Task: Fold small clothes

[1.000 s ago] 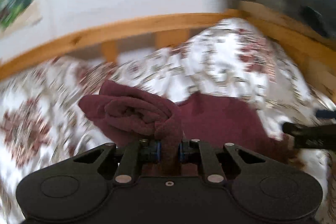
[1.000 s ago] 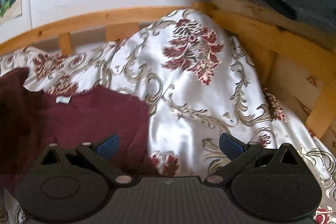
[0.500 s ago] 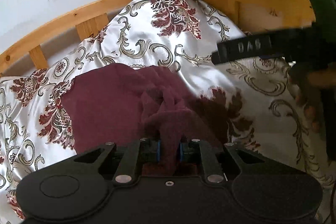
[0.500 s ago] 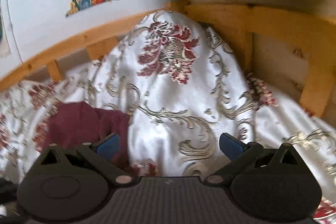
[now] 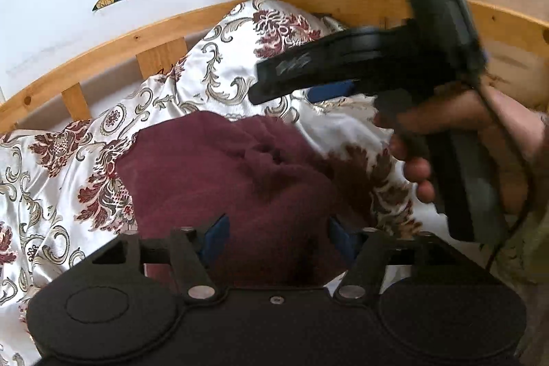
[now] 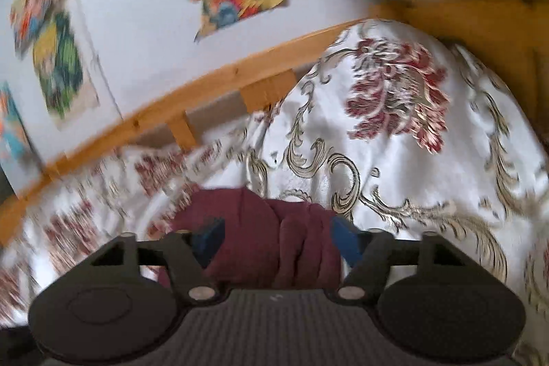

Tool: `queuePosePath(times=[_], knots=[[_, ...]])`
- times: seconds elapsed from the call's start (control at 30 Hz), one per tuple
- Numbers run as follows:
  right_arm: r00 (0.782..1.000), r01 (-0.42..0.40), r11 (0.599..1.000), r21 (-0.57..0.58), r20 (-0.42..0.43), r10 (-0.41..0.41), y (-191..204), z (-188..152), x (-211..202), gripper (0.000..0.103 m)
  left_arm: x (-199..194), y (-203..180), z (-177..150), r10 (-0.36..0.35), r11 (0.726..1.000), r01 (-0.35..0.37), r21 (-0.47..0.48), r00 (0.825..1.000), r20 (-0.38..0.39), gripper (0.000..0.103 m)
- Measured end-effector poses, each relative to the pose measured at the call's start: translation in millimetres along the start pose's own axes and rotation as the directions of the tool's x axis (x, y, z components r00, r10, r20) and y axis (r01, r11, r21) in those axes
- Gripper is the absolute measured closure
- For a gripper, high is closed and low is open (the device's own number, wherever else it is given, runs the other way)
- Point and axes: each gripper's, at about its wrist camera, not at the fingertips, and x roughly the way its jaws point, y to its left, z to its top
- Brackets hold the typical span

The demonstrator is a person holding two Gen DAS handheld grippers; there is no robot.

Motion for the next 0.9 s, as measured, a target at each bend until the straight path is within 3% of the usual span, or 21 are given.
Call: queuePosePath(times=[0.07,0.23,0.3,0.37,0.4,0.47,0.67,0.9], knots=[[0.999,-0.006,0.999,-0.043,-0.036,0.005,6,-3,12,0.045,0,0,-1,0.006,1.000,-0.006,0.013,1.000,0.001,0.047],[0.992,-0.021,0.998,-0.059,-0.128,0.013,6,-12,37,0.054,2,-1,-6,0.014,1.000,-0.014,0.013,1.000,-0.005,0.057],[0.989,-0.033,0.998,-0.049,-0.146,0.026,4,-15,41,0.067,4,-1,-8,0.013,1.000,-0.013,0.003,1.000,-0.010,0.065],[0.986,-0.042,0.997,-0.064,-0.162,0.031,7,-16,45,0.087,6,-1,-9,0.007,1.000,-0.007,-0.003,1.000,-0.015,0.076],[0.987,-0.037,0.996,-0.081,-0.161,0.024,10,-17,46,0.091,6,-2,-9,0.009,1.000,-0.009,-0.006,1.000,-0.015,0.078],[0.990,-0.022,0.993,-0.115,-0.144,0.005,14,-17,43,0.094,5,-4,-9,0.014,1.000,-0.014,-0.004,1.000,-0.007,0.084],[0.998,0.023,0.991,-0.135,-0.061,-0.032,14,-3,20,0.094,-4,-16,-4,0.013,0.999,-0.015,0.049,0.999,0.044,0.087],[0.993,0.083,0.991,-0.104,-0.069,-0.091,-6,-1,7,0.094,-3,-26,-2,-0.037,0.999,0.036,0.030,0.998,0.048,0.086]])
